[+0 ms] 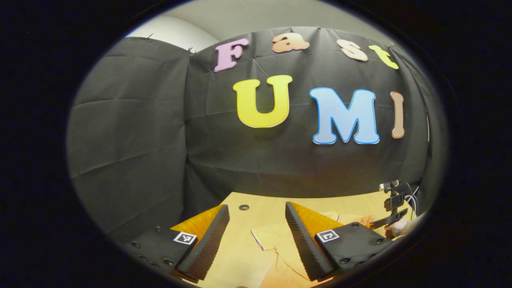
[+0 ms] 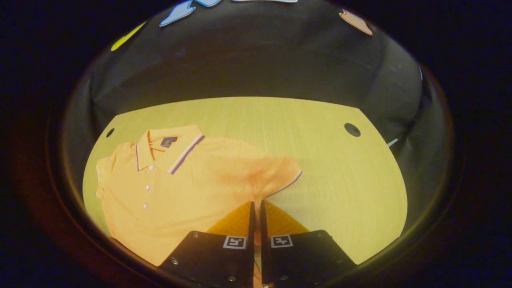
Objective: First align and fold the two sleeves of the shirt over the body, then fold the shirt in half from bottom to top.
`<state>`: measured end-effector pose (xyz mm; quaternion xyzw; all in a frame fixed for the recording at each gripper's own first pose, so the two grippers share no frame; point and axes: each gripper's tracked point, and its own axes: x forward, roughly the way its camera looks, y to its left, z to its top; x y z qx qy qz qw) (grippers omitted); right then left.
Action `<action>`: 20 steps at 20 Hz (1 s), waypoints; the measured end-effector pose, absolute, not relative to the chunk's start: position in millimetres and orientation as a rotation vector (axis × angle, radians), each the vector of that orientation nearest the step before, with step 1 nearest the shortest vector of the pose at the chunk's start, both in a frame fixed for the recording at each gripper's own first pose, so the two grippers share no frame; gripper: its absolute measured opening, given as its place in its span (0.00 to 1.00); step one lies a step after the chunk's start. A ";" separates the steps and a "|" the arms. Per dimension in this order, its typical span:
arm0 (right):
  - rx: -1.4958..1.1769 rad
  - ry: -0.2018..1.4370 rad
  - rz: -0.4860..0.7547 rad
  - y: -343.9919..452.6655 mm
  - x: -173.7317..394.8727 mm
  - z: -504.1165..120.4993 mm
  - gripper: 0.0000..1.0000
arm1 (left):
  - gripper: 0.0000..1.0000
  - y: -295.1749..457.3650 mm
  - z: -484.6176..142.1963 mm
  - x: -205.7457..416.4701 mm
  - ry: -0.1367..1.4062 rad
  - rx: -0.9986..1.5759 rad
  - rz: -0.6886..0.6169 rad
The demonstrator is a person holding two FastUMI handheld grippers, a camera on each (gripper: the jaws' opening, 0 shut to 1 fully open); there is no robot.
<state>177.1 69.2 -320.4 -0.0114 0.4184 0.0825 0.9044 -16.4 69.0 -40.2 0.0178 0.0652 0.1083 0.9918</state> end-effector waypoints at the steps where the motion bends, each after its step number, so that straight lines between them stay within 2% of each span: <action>1: -0.038 0.849 0.186 74.4 178.0 -314.9 0.08 | 0.93 68.3 -39.7 -15.9 0.131 0.033 0.215; 7: -0.178 0.767 0.326 127.1 170.0 -296.9 0.07 | 0.92 71.1 -39.3 -14.2 0.134 0.021 0.228; 12: -0.297 0.774 0.466 181.1 147.6 -308.7 0.07 | 0.93 80.1 -41.2 -23.2 0.140 0.026 0.255; 17: -0.384 0.830 0.524 201.4 129.9 -334.3 0.07 | 0.93 90.2 -43.8 -30.3 0.148 0.027 0.282; 20: -0.387 0.844 0.546 206.0 124.4 -335.9 0.12 | 0.93 92.7 -48.0 -31.5 0.154 0.022 0.288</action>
